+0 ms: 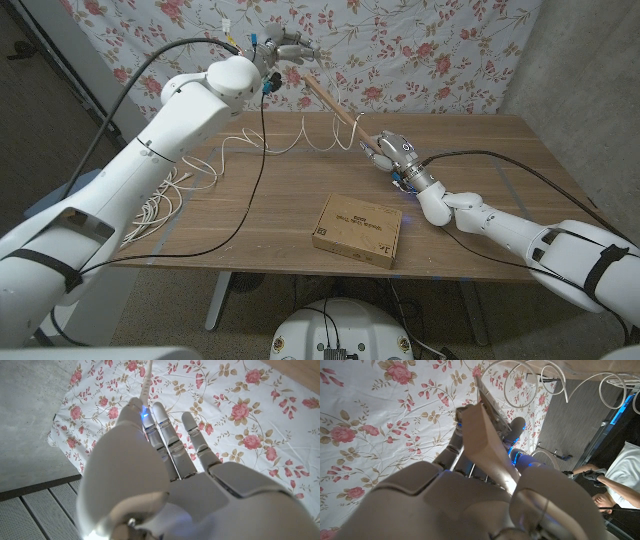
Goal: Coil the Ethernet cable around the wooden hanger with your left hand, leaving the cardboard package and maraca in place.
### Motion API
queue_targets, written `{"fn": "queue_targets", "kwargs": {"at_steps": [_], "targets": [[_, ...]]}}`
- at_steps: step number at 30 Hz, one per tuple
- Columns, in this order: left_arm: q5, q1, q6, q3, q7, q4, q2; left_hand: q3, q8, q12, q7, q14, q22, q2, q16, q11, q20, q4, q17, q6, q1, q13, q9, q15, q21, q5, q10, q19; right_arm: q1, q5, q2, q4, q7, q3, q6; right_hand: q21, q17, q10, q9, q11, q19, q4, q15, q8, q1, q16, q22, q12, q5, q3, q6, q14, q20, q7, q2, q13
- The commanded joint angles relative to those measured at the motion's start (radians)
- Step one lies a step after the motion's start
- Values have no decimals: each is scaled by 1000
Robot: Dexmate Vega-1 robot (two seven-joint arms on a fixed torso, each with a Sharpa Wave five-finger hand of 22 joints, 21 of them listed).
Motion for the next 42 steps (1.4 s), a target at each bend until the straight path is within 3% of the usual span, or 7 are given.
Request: {"fn": "queue_targets", "kwargs": {"at_steps": [1, 5, 9, 15, 21, 35, 42], "targets": [[73, -27, 68, -12, 11, -97, 51, -2, 1, -1, 14, 10, -1, 24, -6, -55, -4, 4, 6, 23, 29, 350, 3, -78, 9, -5, 64, -5, 38, -82, -27, -37, -83, -94, -33, -3, 1, -2, 8, -3, 7, 1, -115, 8, -3, 5, 1, 4, 11, -3, -4, -5, -52, -3, 2, -1], [76, -42, 46, 0, -7, -64, 27, -4, 0, -2, 11, 12, -1, 23, -7, -56, -5, 6, 7, 23, 28, 349, 3, -80, 10, -6, 65, -5, 38, -173, -58, -128, -82, -95, -30, -5, 1, -3, 0, -5, 13, 1, -116, 6, -5, 5, 1, 3, 12, -3, 0, -4, -55, -2, 2, -1], [91, -57, 30, 15, -19, -49, 14, -5, 0, -3, 14, 11, -2, 23, -8, -54, -6, 6, 9, 21, 30, 351, 5, -80, 11, -7, 64, -6, 57, -177, -69, -152, -4, -113, -18, -7, 1, -2, -5, -6, 15, 1, -116, 7, -5, 6, 1, 1, 13, -3, 3, -1, -57, -3, 2, -4], [125, -83, 6, 35, -27, -50, -8, -7, 0, -4, 8, 13, -2, 24, -9, -55, -6, 7, 10, 24, 29, 353, 6, -80, 13, -7, 65, -6, 85, -148, -69, -167, 196, -131, 8, -11, 1, 5, -10, 1, 19, -1, -116, 11, -5, 6, 2, 1, 14, -3, 10, 2, -57, 1, 3, -5], [144, -80, -21, 32, -24, -60, -24, -8, -1, -6, 10, 12, -3, 25, -12, -57, -7, 9, 12, 20, 29, 355, 8, -80, 15, -8, 64, -7, 76, -82, -87, -248, 447, -104, -24, -11, 0, 14, -14, 3, 33, -3, -116, 15, -4, 7, 2, 0, 14, -2, 15, 8, -57, 10, 4, -7], [141, -29, -183, -11, -8, -49, -81, -11, -3, -11, 7, 13, -4, 26, -15, -60, -8, 9, 18, 22, 34, 358, 10, -83, 19, -9, 62, -10, -1, 44, -127, -513, 955, 10, -291, -8, 0, 47, -27, 16, 54, -7, -116, 19, 0, 8, 4, 7, 13, 4, 28, 23, -45, 22, 10, -2], [123, -16, -223, -6, -57, -57, -77, -13, -3, -15, 5, 12, -5, 28, -17, -63, -9, 12, 21, 21, 34, 360, 12, -83, 21, -10, 62, -12, -25, 139, -122, -532, 995, 76, -302, -8, 0, 55, -25, 20, 57, -9, -115, 23, 3, 8, 4, 6, 12, 7, 27, 29, -41, 25, 12, -3]]}}
